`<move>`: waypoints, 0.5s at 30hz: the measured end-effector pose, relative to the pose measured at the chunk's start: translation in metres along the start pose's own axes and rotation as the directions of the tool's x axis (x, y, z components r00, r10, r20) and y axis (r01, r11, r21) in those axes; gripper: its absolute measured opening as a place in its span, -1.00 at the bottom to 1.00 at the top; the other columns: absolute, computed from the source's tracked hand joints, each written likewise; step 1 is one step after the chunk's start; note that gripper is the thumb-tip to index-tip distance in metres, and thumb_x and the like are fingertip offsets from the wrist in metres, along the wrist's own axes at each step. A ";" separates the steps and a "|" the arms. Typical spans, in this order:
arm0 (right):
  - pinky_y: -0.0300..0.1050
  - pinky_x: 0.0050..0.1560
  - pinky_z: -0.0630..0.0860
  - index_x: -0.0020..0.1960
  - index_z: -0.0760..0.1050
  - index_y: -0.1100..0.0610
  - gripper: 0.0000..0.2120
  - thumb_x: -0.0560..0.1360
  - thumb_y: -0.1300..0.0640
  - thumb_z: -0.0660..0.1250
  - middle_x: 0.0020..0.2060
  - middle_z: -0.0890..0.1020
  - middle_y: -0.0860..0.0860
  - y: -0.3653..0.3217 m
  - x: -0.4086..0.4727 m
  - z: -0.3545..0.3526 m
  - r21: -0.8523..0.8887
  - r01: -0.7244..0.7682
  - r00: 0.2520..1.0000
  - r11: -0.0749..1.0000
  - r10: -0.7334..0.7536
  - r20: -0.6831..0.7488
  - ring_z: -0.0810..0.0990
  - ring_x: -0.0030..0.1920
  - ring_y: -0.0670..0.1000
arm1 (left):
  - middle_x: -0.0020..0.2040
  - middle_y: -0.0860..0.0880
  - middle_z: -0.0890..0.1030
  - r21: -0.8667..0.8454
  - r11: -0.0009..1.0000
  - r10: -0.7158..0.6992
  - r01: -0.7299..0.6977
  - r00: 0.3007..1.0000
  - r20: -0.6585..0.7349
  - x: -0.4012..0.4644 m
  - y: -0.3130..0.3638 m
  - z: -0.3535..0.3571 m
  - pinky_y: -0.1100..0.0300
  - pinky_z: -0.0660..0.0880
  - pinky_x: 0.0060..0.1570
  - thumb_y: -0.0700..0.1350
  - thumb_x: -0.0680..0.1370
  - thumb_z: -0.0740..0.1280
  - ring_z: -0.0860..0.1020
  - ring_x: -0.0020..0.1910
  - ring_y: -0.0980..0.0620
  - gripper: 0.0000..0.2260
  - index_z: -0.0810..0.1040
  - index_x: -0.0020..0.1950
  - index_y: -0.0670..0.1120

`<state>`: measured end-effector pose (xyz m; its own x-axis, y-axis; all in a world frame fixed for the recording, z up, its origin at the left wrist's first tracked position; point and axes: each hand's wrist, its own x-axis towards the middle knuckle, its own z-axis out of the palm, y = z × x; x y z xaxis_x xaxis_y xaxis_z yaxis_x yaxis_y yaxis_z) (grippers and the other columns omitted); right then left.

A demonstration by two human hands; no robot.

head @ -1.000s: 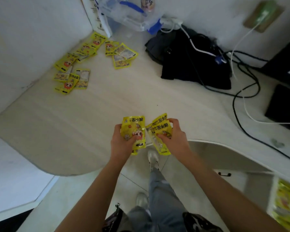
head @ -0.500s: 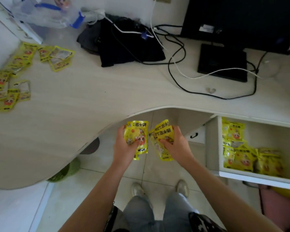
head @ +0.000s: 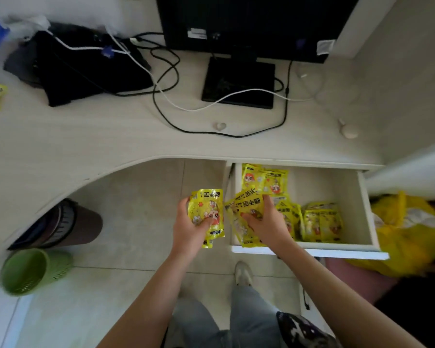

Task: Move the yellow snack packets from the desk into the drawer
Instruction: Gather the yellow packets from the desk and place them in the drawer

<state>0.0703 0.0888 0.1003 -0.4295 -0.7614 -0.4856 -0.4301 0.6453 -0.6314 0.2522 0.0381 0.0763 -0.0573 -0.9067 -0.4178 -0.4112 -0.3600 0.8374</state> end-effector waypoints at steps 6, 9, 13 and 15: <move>-0.02 -0.29 0.53 0.19 0.29 0.14 -0.60 0.49 0.03 0.38 -0.27 0.55 -0.02 0.067 0.019 -0.067 0.036 -0.078 0.996 0.996 0.079 -0.039 0.55 -0.26 0.08 | 0.08 0.03 0.57 -0.022 0.999 -0.030 0.031 0.998 0.058 -0.017 0.019 0.097 0.24 0.49 -0.04 -0.20 0.36 0.54 0.58 0.02 0.06 -0.40 0.36 0.32 -0.01; 0.05 -0.23 0.59 0.17 0.31 0.14 -0.60 0.48 0.02 0.39 -0.18 0.61 0.06 0.095 0.032 -0.091 0.068 -0.135 0.989 0.988 0.139 -0.050 0.59 -0.23 0.12 | 0.17 0.01 0.54 0.000 0.997 -0.081 0.082 0.991 0.109 -0.017 0.025 0.139 0.12 0.50 0.10 -0.16 0.36 0.55 0.55 0.11 0.01 -0.37 0.34 0.35 0.01; 0.00 -0.25 0.61 0.22 0.31 0.17 -0.56 0.48 0.03 0.40 -0.10 0.62 0.10 0.127 0.055 -0.115 0.101 -0.206 0.976 0.973 0.211 -0.048 0.62 -0.19 0.13 | 0.36 -0.01 0.42 0.037 0.985 -0.174 0.171 0.971 0.161 -0.009 0.037 0.186 0.10 0.39 0.22 -0.13 0.38 0.54 0.44 0.29 -0.04 -0.27 0.24 0.45 0.04; -0.02 -0.28 0.61 0.23 0.30 0.18 -0.56 0.48 0.04 0.40 -0.08 0.62 0.13 0.141 0.070 -0.124 0.126 -0.257 0.964 0.958 0.264 -0.043 0.63 -0.19 0.13 | 0.41 -0.03 0.37 0.076 0.977 -0.211 0.201 0.961 0.180 -0.003 0.042 0.207 0.11 0.35 0.18 -0.13 0.39 0.53 0.39 0.34 -0.07 -0.23 0.18 0.48 0.03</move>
<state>-0.1188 0.1343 0.0526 -0.5614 -0.5605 -0.6089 -0.2012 0.8061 -0.5565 0.0468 0.0706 0.0400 -0.1320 -0.7553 -0.6419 -0.4826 -0.5167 0.7072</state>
